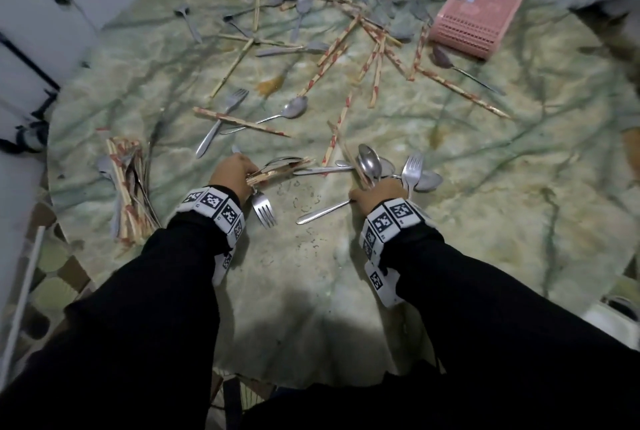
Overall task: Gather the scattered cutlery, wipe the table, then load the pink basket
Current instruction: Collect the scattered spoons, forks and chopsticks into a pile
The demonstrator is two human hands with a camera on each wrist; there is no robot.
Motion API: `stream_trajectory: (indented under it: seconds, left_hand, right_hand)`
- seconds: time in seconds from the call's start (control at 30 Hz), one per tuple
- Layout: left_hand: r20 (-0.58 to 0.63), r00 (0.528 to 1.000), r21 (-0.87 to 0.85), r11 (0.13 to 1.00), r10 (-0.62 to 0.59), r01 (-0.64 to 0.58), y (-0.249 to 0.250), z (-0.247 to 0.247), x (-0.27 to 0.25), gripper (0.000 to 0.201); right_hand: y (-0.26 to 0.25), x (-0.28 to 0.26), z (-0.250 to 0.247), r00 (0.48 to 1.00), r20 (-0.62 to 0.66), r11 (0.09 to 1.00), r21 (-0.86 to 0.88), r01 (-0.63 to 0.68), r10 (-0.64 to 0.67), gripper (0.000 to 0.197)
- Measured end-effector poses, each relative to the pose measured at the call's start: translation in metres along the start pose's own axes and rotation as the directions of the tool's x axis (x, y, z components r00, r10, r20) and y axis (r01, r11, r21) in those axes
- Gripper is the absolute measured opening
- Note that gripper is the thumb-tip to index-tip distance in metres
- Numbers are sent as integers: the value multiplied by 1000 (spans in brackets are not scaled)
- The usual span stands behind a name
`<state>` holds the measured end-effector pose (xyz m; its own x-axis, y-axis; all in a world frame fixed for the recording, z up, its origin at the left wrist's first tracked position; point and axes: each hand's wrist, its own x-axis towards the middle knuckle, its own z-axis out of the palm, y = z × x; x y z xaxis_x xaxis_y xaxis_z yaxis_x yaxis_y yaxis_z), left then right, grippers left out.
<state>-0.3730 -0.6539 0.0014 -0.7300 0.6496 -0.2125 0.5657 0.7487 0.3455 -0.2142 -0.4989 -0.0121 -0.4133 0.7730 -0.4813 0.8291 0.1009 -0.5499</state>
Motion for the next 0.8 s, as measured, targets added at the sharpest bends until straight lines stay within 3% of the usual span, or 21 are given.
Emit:
stream_trajectory:
  seconds: [0.3, 0.53, 0.8]
  left_hand:
    - [23, 1000, 2, 1000, -19, 19, -4, 2, 2, 11]
    - [11, 996, -145, 985, -89, 89, -3, 7, 2, 7]
    - [-1, 1000, -282, 959, 11, -11, 8, -2, 12, 14]
  right_hand:
    - [0, 2, 1, 1000, 16, 999, -37, 3, -3, 22]
    - [3, -3, 4, 996, -9, 995, -46, 89, -90, 15]
    - [0, -6, -6, 994, 42, 988, -116, 104, -99, 22]
